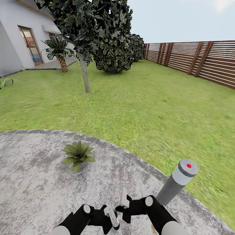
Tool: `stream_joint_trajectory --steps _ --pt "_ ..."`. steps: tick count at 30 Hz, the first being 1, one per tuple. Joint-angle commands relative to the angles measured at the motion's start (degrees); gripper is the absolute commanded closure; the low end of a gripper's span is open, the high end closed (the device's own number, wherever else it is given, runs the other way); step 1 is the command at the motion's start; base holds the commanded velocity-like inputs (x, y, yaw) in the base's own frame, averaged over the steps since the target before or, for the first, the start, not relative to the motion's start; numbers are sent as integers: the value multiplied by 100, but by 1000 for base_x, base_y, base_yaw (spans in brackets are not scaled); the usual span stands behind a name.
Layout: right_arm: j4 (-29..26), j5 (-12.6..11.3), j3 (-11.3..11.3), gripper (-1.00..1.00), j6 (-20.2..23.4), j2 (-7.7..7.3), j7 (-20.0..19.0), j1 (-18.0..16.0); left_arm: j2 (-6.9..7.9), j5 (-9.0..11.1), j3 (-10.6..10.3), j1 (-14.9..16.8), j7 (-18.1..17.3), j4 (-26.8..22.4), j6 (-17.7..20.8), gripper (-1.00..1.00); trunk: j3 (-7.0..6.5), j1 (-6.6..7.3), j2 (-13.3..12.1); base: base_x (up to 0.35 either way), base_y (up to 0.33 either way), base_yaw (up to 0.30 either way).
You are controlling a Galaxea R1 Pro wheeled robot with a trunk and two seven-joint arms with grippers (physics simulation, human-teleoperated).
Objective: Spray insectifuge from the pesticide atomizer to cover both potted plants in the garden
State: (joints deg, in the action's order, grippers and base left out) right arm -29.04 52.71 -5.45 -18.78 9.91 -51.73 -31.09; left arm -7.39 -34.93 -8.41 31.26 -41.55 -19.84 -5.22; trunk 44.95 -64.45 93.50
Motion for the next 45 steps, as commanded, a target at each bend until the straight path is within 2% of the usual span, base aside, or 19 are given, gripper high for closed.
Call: stream_joint_trajectory --steps 1,12,18,38,45 --pt "-5 46 -47 100 -23 9 -30 -3 0 -49 -2 1 0 -3 -60 100 5 0 2 0 0 0" --pt "-3 46 -50 100 -23 9 -30 -3 0 -31 -3 -2 -11 -2 -74 100 5 0 2 0 0 0" --pt "0 46 -48 100 -27 9 -30 -3 0 -23 -3 0 -143 -2 -84 100 5 0 2 0 0 0" --pt "11 46 -53 100 -30 9 -30 -3 -8 23 -3 2 -153 -11 -90 100 5 0 2 0 0 0" --pt "12 46 -53 100 -30 9 -30 -3 -17 157 -3 3 -160 -11 -93 100 5 0 2 0 0 0"
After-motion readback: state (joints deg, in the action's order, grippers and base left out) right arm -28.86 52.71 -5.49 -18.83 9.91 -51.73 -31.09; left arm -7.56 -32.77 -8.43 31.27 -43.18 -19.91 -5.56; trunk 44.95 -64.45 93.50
